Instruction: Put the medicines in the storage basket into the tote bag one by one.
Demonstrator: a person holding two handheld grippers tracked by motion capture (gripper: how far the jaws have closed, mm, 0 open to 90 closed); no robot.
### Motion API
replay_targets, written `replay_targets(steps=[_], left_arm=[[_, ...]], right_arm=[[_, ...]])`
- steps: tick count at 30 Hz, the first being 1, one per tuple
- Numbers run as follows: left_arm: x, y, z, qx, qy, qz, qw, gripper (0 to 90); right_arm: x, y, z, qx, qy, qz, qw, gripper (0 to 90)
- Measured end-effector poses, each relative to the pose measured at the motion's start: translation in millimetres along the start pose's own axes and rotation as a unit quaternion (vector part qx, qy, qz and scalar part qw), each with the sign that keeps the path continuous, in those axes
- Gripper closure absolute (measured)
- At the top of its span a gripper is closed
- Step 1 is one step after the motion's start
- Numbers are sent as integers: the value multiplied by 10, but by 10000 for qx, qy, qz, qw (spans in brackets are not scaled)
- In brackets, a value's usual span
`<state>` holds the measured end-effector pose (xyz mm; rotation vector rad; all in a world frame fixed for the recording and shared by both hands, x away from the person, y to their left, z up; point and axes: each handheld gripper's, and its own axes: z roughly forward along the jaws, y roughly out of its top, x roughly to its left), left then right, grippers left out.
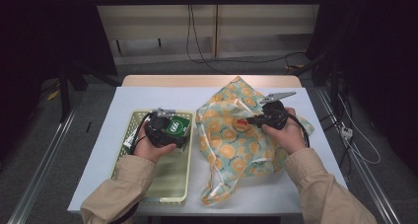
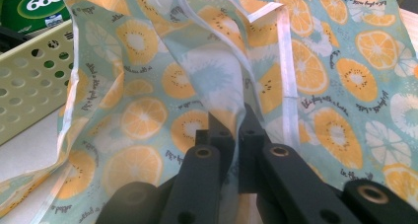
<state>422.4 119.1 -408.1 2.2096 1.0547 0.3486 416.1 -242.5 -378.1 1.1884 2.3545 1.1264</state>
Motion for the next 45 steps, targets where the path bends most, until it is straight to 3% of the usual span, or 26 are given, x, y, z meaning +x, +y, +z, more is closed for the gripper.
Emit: replay_targets(steps=[3,11,16,21,25,31,38,41,42,44,45], left_arm=[[-19,14,-20,-4,166,15,9999,50],[59,-58,-121,27,125,-39,9999,103],[-6,-38,-82,-53,264,-142,9995,69],[-5,-36,-6,-5,240,-215,9995,56],[-25,-40,5,80,454,39,9989,99],[5,-46,-52,30,364,-203,9991,153],[34,4,-249,-6,197,-261,9995,160],[64,55,-414,-148,169,-239,9995,162],[60,75,-474,-245,168,-333,9990,162],[62,127,-584,-372,93,-293,9988,163],[40,157,-628,-469,76,-366,9982,163]], right_arm=[[6,-1,4,7,-2,-3,10000,890],[0,-17,5,3,5,21,10000,890],[8,-12,23,5,8,19,10000,889],[13,-14,49,17,24,26,10000,889],[3,-18,42,4,35,27,10000,889],[-22,-25,20,-21,-3,71,10000,889],[-22,-27,22,-24,-18,74,10000,889],[-19,-22,20,-15,-22,66,10000,889],[-19,-20,18,-14,-25,68,10000,889],[-25,-18,18,-34,-21,74,10000,889],[-26,-15,18,-40,-22,95,9999,889]])
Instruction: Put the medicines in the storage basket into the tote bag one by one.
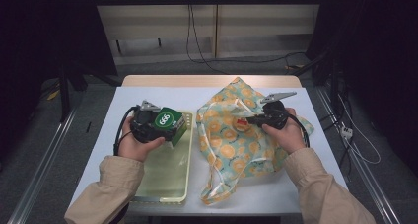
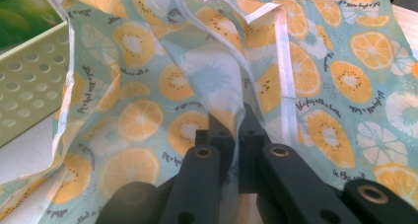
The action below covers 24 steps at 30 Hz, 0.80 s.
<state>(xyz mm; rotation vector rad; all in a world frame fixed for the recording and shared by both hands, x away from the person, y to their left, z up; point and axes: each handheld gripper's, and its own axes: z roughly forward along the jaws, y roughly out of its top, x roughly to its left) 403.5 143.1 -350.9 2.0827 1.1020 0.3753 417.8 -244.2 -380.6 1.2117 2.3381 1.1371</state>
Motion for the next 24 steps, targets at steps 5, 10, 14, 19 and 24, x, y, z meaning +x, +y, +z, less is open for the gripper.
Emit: replay_targets(steps=[5,10,14,19,24], left_arm=[[-126,180,-168,-84,-275,264,9992,163],[-347,317,-190,-90,-751,548,9956,163],[-571,379,-96,-89,-1127,705,9911,163],[-878,442,81,-69,-1371,932,9861,163],[-1100,490,309,-2,-1453,1037,9839,163]], right_arm=[[8,10,-8,-22,6,-12,10000,889],[10,11,-22,-37,13,-10,10000,889],[6,12,-37,-40,19,-13,10000,889],[2,17,-64,-41,28,-14,10000,889],[-10,43,-124,-88,28,-30,10000,890]])
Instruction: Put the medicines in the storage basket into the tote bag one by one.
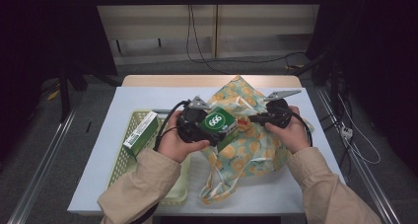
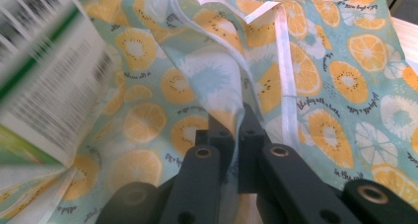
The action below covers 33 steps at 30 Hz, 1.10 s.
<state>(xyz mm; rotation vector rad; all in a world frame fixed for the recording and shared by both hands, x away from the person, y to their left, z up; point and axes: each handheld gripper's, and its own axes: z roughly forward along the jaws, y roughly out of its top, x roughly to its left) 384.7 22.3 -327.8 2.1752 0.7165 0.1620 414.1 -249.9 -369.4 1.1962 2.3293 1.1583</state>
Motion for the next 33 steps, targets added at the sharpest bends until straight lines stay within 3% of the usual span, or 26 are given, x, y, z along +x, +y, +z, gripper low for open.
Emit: replay_targets(steps=[5,9,21,26,30,31,32,33], left_arm=[[-69,7,303,213,135,87,9996,163],[-77,-22,513,313,145,4,9994,163],[-198,-45,1013,486,-134,-64,9987,163],[-165,-20,1190,490,-75,-18,9988,162],[-94,32,1320,379,-163,-245,9988,161],[-77,51,1351,338,-131,-255,9990,160],[-69,72,1376,336,65,-228,9992,160],[-29,92,1399,316,11,-183,9993,160]], right_arm=[[-10,17,-53,-42,3,-6,10000,889],[-14,19,-75,-51,16,-8,10000,889],[-35,53,-129,-102,32,-20,9999,889],[-43,60,-137,-93,29,-11,10000,890],[-47,76,-129,-95,35,-31,9999,890],[-49,81,-127,-102,38,-24,9999,889],[-51,86,-125,-96,35,-22,9999,890],[-54,91,-124,-94,33,-22,9999,889]])
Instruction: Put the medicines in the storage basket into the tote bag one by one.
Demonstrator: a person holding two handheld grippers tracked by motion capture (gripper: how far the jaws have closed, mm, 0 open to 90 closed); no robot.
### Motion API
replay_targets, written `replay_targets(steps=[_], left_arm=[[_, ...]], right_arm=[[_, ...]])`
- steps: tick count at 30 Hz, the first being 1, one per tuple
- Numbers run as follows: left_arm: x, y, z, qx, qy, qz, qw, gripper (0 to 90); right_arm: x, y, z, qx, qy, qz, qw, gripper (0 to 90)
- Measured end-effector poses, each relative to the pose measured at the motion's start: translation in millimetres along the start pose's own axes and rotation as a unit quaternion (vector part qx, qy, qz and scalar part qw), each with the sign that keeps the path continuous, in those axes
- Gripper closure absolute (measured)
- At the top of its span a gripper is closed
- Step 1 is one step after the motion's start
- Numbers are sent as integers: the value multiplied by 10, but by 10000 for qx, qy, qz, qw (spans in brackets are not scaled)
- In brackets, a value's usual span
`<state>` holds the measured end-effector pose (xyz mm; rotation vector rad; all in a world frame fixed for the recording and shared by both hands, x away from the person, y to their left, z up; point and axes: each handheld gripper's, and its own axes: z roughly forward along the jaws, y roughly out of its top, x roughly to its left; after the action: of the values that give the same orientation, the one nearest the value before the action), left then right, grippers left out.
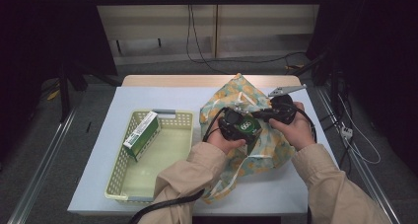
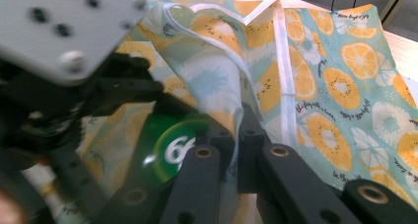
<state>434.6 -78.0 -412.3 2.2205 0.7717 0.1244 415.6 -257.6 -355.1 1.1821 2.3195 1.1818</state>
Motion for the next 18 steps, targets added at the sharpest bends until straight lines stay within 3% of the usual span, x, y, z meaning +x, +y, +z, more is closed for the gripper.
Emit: replay_targets(steps=[5,7,10,18], left_arm=[[233,88,95,-179,499,-90,9986,144],[292,82,102,-188,374,-165,9990,129],[256,76,29,-191,256,-131,9994,109],[125,-9,-369,40,107,116,9999,90]], right_arm=[[-16,8,11,-7,-36,52,10000,890],[-15,5,26,21,-42,54,10000,890],[-10,5,41,37,-38,31,10000,890],[56,-36,94,98,-43,34,9999,890]])
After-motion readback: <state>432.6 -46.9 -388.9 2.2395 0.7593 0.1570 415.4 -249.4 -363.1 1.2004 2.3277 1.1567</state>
